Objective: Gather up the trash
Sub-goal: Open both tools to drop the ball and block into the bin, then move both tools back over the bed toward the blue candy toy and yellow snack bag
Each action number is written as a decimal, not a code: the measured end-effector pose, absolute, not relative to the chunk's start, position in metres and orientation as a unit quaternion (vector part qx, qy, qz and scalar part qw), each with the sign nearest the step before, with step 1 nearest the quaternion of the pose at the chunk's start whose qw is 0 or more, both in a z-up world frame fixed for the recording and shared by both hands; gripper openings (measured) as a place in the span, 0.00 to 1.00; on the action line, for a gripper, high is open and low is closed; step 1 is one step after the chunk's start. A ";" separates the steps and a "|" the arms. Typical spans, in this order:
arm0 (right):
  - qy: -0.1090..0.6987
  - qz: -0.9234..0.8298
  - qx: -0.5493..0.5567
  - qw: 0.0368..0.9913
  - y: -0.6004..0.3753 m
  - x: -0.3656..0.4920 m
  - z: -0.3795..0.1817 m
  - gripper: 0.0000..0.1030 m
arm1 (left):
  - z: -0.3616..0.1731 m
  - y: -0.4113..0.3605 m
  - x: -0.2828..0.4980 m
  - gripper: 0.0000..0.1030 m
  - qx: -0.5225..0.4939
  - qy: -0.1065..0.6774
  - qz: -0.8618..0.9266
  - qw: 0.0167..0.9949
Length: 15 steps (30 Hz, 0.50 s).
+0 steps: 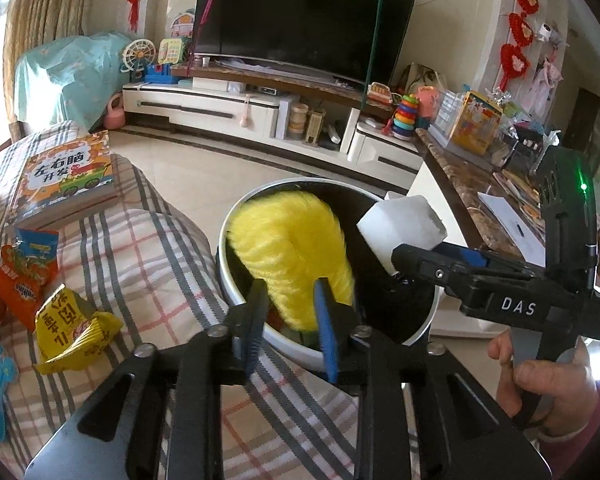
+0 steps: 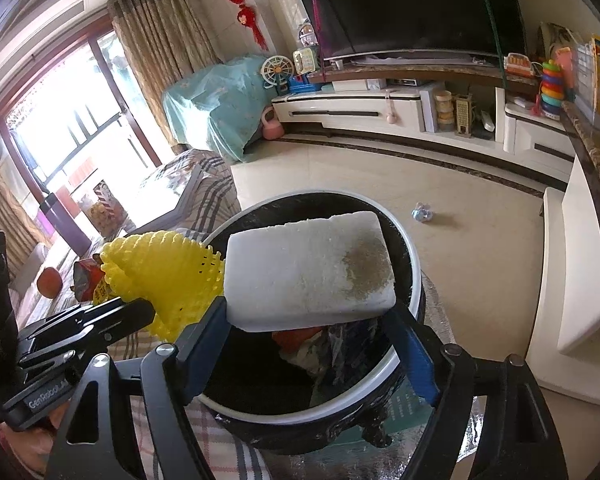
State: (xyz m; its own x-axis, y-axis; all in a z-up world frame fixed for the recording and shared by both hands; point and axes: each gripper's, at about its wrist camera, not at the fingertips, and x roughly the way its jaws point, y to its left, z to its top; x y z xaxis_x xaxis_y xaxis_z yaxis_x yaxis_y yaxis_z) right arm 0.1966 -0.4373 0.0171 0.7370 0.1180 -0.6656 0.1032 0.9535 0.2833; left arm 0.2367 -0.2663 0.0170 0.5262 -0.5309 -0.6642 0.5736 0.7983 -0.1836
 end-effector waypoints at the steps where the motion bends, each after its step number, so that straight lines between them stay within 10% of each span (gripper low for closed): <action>1: 0.362 0.003 0.154 0.919 -0.438 0.197 0.018 0.80 | 0.017 -0.266 0.236 0.34 0.029 0.369 -0.315 0.874; 15: 0.340 0.004 0.179 0.923 -0.434 0.177 0.026 0.87 | 0.013 -0.224 0.208 0.56 -0.006 0.366 -0.286 0.886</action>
State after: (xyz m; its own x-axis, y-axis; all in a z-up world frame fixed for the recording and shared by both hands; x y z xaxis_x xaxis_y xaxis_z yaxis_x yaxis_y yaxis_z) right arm 0.1774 -0.4336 0.0256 0.7684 0.1293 -0.6268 0.1138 0.9362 0.3326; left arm 0.2082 -0.2239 0.0128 0.5697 -0.5104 -0.6441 0.5014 0.8369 -0.2196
